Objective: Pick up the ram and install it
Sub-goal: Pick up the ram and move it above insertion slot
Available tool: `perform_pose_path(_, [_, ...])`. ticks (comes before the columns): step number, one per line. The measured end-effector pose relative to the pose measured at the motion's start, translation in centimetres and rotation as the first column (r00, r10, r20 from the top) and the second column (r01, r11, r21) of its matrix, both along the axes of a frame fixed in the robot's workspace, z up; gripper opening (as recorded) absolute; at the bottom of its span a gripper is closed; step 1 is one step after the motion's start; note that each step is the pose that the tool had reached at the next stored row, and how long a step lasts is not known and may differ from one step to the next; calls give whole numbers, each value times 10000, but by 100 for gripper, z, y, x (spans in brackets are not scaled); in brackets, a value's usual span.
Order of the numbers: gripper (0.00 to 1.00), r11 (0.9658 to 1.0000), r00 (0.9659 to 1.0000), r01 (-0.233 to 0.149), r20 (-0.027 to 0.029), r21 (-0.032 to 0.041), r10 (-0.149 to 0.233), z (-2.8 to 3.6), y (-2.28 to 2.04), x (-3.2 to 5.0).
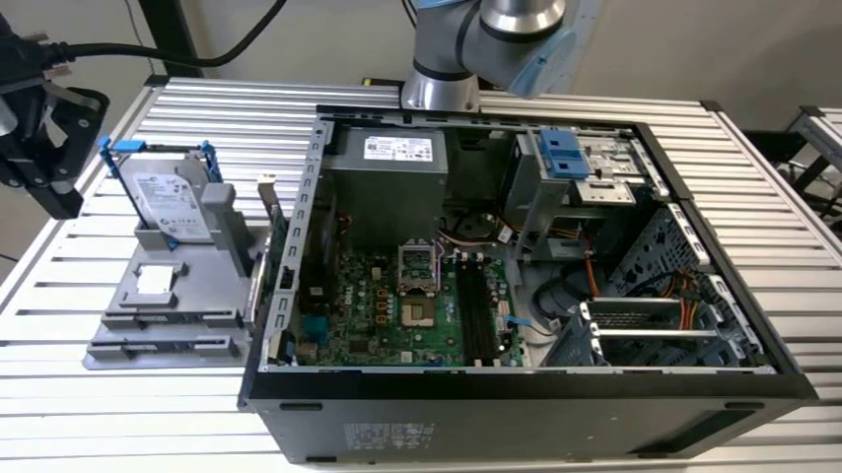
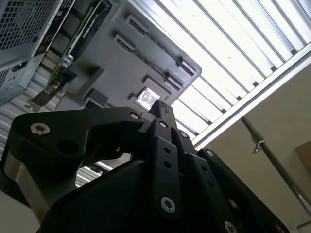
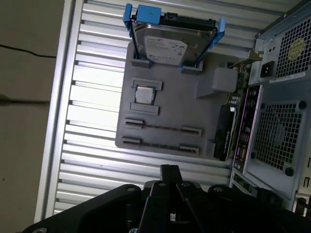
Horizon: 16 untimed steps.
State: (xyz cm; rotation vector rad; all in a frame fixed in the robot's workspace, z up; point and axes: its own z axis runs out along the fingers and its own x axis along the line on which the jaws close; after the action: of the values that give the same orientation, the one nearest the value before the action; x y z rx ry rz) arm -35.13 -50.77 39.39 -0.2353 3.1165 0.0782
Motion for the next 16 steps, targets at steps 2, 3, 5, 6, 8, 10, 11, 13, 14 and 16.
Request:
perform_pose_path(2, [0,10000,10000,-2,-1,0,2,0,0,0])
perform_pose_path(3, [0,10000,10000,-3,0,0,3,0,0,0])
perform_pose_path(5, [0,10000,10000,-40,-1,0,40,0,0,0])
perform_pose_path(6, [0,9999,9999,-145,0,1,145,0,0,0])
perform_pose_path(8, [0,9988,9988,-498,0,0,498,0,0,0])
perform_pose_path(10, [0,9963,9963,-857,0,0,857,0,0,0])
perform_pose_path(11, [0,9946,9946,-1036,0,0,1036,0,0,0])
perform_pose_path(13, [0,9902,9902,-1399,0,-1,1399,0,0,0])
perform_pose_path(14, [0,9873,9873,-1588,0,-2,1588,0,0,0])
perform_pose_path(16, [0,9811,9811,-1936,-1,-5,1936,0,0,0])
